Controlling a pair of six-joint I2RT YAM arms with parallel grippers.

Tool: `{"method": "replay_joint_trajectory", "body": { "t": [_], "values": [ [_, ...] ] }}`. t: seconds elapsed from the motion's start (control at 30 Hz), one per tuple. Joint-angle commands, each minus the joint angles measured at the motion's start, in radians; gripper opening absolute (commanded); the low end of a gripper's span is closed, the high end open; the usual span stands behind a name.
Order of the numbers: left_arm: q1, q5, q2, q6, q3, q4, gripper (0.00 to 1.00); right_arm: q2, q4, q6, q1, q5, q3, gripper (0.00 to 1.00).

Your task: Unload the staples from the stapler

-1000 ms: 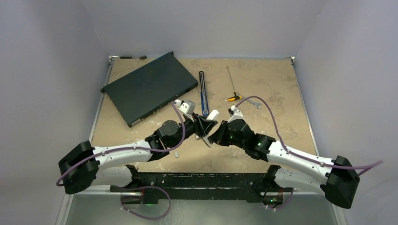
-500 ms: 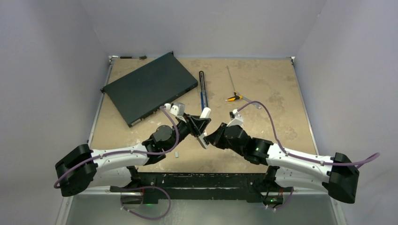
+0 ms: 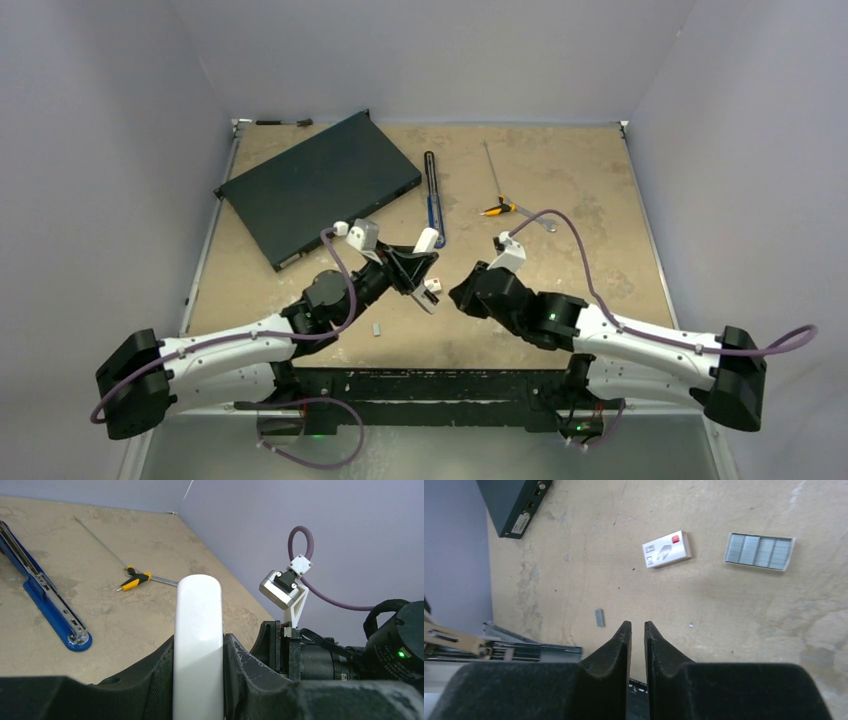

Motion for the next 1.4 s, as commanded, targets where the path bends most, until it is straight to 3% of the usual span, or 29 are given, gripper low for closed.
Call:
{"method": "replay_joint_trajectory", "body": {
  "t": [0.0,0.17,0.4,0.57,0.77,0.93,1.1,1.27,1.37],
  "values": [
    [-0.001,0.028,-0.087,0.053,0.008,-0.098,0.0,-0.076,-0.177,-0.026,0.006,0.143,0.042,0.18],
    [-0.002,-0.02,-0.155,0.01,0.035,-0.33,0.0,-0.151,-0.242,-0.026,0.005,0.18,0.029,0.19],
    [-0.003,-0.228,-0.037,-0.168,0.287,-0.974,0.0,-0.203,-0.262,-0.01,0.005,0.175,-0.011,0.2],
    [0.0,-0.283,0.125,-0.239,0.35,-1.07,0.0,-0.206,-0.257,-0.006,0.004,0.153,-0.018,0.21],
    [0.002,-0.368,0.391,-0.305,0.533,-1.319,0.0,-0.209,-0.274,0.001,0.005,0.141,-0.018,0.22],
    [0.003,-0.383,0.402,-0.302,0.559,-1.318,0.0,-0.238,-0.287,0.015,0.004,0.138,-0.033,0.22],
    [0.002,-0.376,0.283,-0.28,0.542,-1.276,0.0,-0.283,-0.284,0.0,0.004,0.141,-0.046,0.22],
    [0.003,-0.239,-0.018,-0.132,0.379,-0.943,0.0,-0.374,-0.123,-0.215,0.005,0.059,-0.057,0.27],
    [0.003,-0.153,-0.206,-0.073,0.259,-0.749,0.0,-0.453,0.081,-0.431,0.004,-0.138,-0.097,0.43]
  ]
}}
